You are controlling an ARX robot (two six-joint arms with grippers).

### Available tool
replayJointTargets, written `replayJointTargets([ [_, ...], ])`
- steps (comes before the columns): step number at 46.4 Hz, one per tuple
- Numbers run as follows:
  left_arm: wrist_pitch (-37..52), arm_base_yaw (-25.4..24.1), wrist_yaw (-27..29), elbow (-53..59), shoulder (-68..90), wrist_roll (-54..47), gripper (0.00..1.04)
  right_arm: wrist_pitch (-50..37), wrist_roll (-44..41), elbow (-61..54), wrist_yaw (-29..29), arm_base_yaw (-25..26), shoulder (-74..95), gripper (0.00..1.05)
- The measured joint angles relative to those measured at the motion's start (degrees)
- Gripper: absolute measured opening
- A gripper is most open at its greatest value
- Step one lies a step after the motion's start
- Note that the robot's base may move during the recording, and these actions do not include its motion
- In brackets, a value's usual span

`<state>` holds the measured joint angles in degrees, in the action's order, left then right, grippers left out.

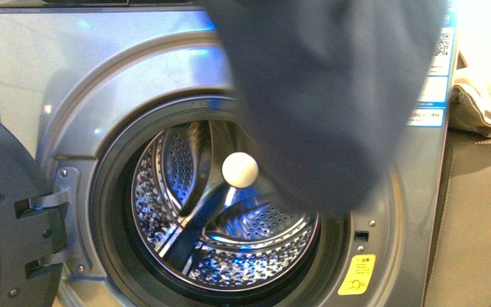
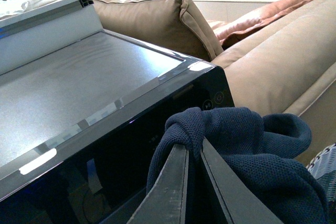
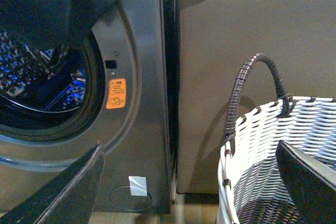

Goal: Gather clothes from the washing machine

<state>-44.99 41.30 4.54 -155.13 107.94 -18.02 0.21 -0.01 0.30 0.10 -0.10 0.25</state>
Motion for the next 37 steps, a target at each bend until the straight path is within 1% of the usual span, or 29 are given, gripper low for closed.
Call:
replayJointTargets([
  [14,0.00,0.57,0.02,-0.15,0.28,0.00,0.06,0.00,0.00,0.00,0.00,0.00,0.00,0.97],
  [16,0.00,0.57,0.02,-0.15,0.28,0.00,0.06,-0.61,0.94,-0.13,-1.77,0.87,0.37,0.97],
  [17,0.00,0.57,0.00,-0.17,0.28,0.00,0.06,-3.54,3.28,-0.15,-7.78,2.34,1.33,0.97],
  [20,0.02,0.57,0.20,-0.35,0.28,0.00,0.06,-13.97,9.97,-0.15,-24.44,9.05,5.64,0.97],
  [21,0.00,0.63,0.20,-0.37,0.33,0.00,0.06,-16.98,12.41,-0.13,-27.91,11.15,7.13,0.97],
  [22,0.00,0.70,0.20,-0.37,0.35,0.00,0.06,-19.69,14.78,-0.09,-32.94,13.07,8.61,0.97],
  [23,0.00,0.76,0.20,-0.37,0.39,0.00,0.06,-22.38,16.90,-0.04,-36.28,14.78,10.21,0.97],
  [24,0.00,0.81,0.20,-0.37,0.39,0.00,0.06,-23.65,18.32,-0.04,-37.79,15.56,11.04,0.97],
  [26,0.00,0.81,0.31,-0.48,0.39,0.00,0.06,-28.09,20.85,0.20,-42.71,18.08,14.43,0.97],
  [28,0.00,0.81,0.44,-0.68,0.39,0.00,0.06,-32.41,22.80,1.03,-45.18,19.61,18.40,0.97],
  [32,0.00,0.83,0.44,-0.79,0.39,0.00,0.06,-38.27,24.74,4.42,-45.18,20.06,25.07,0.97],
  [37,0.00,0.85,0.44,-0.79,0.39,0.00,0.06,-39.47,24.92,9.53,-43.80,17.99,29.53,0.97],
])
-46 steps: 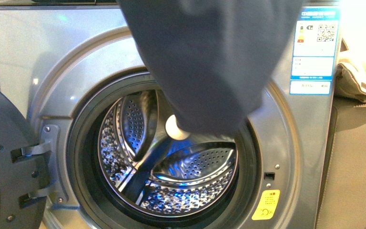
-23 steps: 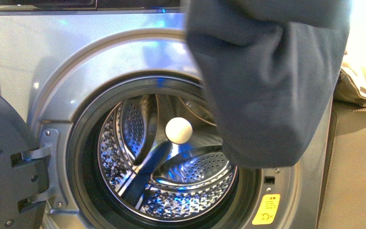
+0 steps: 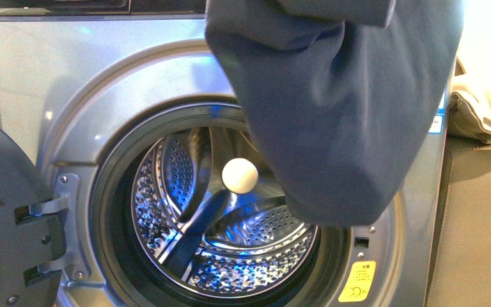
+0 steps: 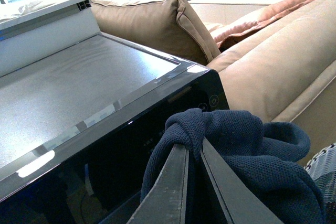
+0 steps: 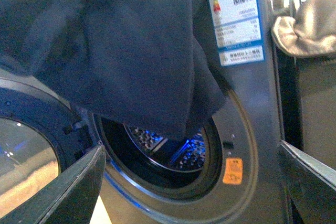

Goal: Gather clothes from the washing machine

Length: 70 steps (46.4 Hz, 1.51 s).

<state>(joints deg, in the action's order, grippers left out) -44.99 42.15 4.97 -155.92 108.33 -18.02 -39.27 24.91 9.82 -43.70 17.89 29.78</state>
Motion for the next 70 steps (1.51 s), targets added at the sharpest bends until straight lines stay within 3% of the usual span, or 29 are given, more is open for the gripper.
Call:
replayJointTargets([
  [6,0.00,0.00,-0.02,0.00,0.00,0.00,0.06,2.14,-2.16,6.32,3.13,-6.64,3.10,0.97],
  [12,0.00,0.00,0.00,0.00,0.00,0.00,0.06,5.51,-6.67,15.17,10.73,-19.43,7.82,0.97],
  [26,0.00,0.00,-0.02,0.00,0.00,0.00,0.06,5.66,-14.97,25.88,26.95,-43.87,14.40,0.97],
  [37,0.00,0.00,-0.02,0.00,0.00,0.00,0.06,3.39,-21.94,28.89,37.40,-55.01,18.03,0.97],
  [42,0.00,0.00,0.00,0.00,0.00,0.00,0.06,-1.09,-29.70,30.12,43.87,-56.89,22.32,0.97],
  [48,0.00,0.00,-0.02,0.00,0.00,0.00,0.06,-7.28,-36.96,32.15,48.76,-55.71,28.37,0.97],
  [70,0.00,0.02,0.00,0.00,0.00,0.00,0.06,-15.67,-36.61,34.60,49.64,-42.99,40.15,0.97],
])
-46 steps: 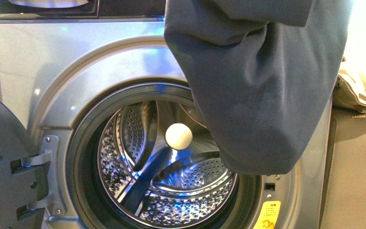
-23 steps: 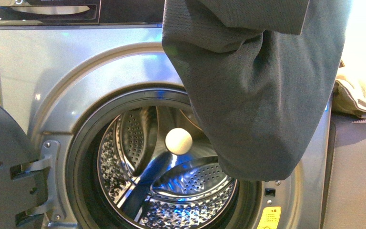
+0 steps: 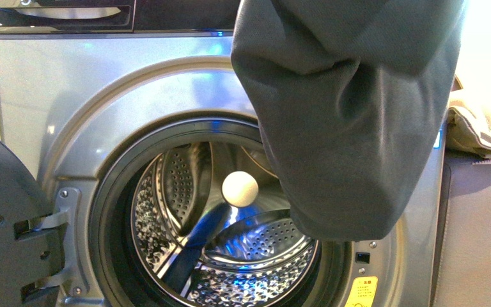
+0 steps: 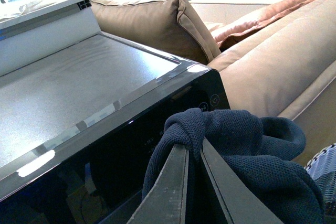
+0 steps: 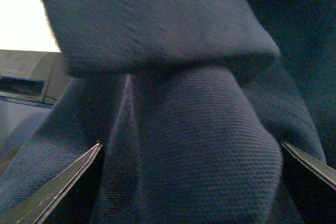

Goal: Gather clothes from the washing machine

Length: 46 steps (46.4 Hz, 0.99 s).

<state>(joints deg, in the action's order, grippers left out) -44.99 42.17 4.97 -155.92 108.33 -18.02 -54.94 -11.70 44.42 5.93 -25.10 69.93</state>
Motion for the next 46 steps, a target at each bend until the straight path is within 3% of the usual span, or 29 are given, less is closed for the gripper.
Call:
replayJointTargets([
  [16,0.00,0.00,-0.02,0.00,0.13,0.00,0.06,-0.96,5.07,0.00,-3.32,8.87,2.86,0.97],
  [21,0.00,0.00,0.00,0.00,0.22,0.00,0.06,-0.79,7.50,0.24,-6.27,10.78,3.80,0.97],
  [24,0.00,0.00,-0.02,0.00,0.37,0.00,0.06,0.59,9.38,1.18,-10.91,11.61,4.59,0.97],
  [29,0.00,0.00,0.02,0.00,0.52,0.00,0.06,3.26,13.92,3.28,-19.21,12.33,6.05,0.97],
  [46,0.00,0.00,0.61,0.00,0.52,-0.02,0.06,6.12,15.45,10.19,-23.76,12.70,11.34,0.97],
])
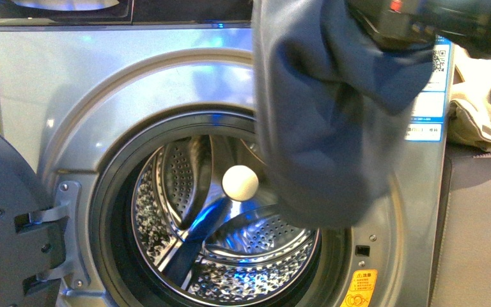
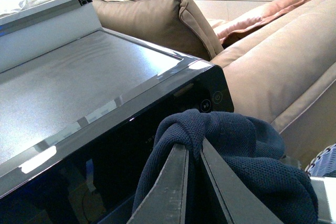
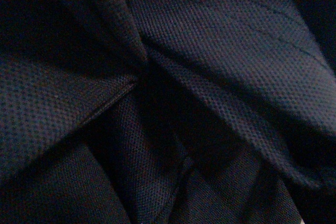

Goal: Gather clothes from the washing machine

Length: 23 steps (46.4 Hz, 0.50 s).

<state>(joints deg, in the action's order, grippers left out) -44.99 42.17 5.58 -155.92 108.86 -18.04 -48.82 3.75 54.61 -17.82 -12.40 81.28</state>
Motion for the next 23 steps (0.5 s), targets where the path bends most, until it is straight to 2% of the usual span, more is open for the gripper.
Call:
replayJointTargets([
  [14,0.00,0.00,0.74,-0.15,0.00,-0.28,0.06,-0.98,0.83,1.40,-1.49,-6.27,1.66,0.96],
  [23,-0.02,0.00,0.87,-0.87,0.00,-0.39,0.06,-1.79,0.63,1.36,0.42,-8.39,1.62,0.72],
])
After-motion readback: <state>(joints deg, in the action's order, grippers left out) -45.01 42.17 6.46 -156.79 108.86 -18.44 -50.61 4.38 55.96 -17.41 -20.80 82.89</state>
